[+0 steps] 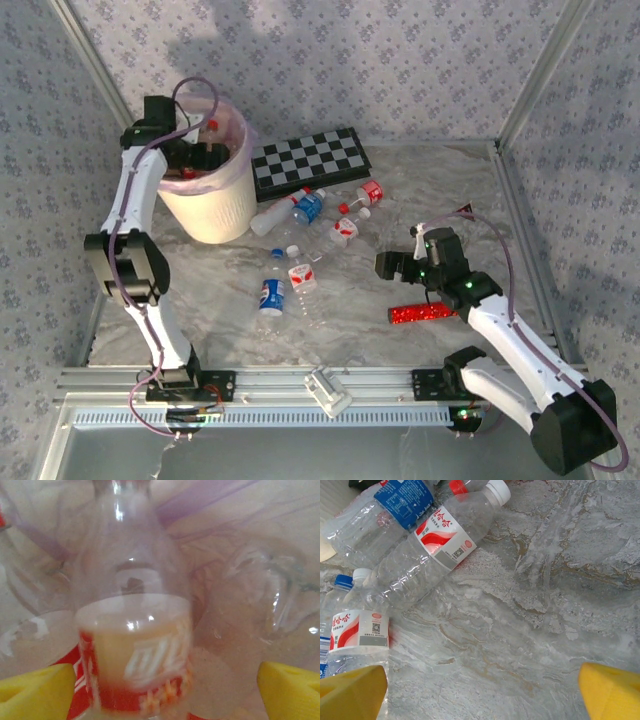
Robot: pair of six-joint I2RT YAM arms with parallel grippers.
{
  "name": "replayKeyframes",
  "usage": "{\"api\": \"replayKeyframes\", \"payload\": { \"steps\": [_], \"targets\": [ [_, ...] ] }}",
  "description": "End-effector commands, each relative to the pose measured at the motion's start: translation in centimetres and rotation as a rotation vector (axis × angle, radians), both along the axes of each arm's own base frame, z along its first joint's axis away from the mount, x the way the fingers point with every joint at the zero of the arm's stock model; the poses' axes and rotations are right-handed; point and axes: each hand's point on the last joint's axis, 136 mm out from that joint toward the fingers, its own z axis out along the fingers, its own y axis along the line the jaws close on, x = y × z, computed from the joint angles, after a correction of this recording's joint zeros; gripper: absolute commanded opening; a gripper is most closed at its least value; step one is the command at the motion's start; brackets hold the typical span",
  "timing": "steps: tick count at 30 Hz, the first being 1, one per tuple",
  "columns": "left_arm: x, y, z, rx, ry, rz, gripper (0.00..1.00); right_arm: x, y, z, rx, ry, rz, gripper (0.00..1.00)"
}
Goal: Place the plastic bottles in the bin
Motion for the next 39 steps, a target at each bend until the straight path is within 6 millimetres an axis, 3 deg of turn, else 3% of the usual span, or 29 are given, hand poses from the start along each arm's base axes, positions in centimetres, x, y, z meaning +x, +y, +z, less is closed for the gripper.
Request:
{"api": "replayKeyframes", "payload": {
  "steps": [1, 15, 21, 27, 32, 39],
  "targets": [
    [-1.1, -0.6, 6.2, -0.011, -0.138, -0.025, 0.98, -0.3, -0.3, -0.3, 0.007, 0.015, -0.017, 1.0],
    [-4.9, 0.4, 12.8, 0.042, -0.283, 0.011, 0.99, -0.3, -1.1, -0.2, 0.026, 0.035, -0.065, 1.0],
    [-9.0, -0.1, 16.7, 0.055, -0.379, 0.026, 0.98, 0.1, -1.1, 0.1, 0.052, 0.032, -0.08, 1.0],
    [-14.3, -3.6, 18.2, 0.122, -0.432, -0.027, 0.98, 0.5, -0.9, -0.3, 0.048, 0.05, -0.078, 1.0],
    [-19.0, -6.9, 16.2, 0.07, -0.398, -0.073, 0.92, 1.0, -1.3, -0.4, 0.031, 0.051, -0.102, 1.0],
    [-23.5, -10.2, 8.3, 0.051, -0.188, -0.112, 0.9, 2.6, -2.0, 0.0, 0.016, 0.053, -0.122, 1.0]
  ]
}}
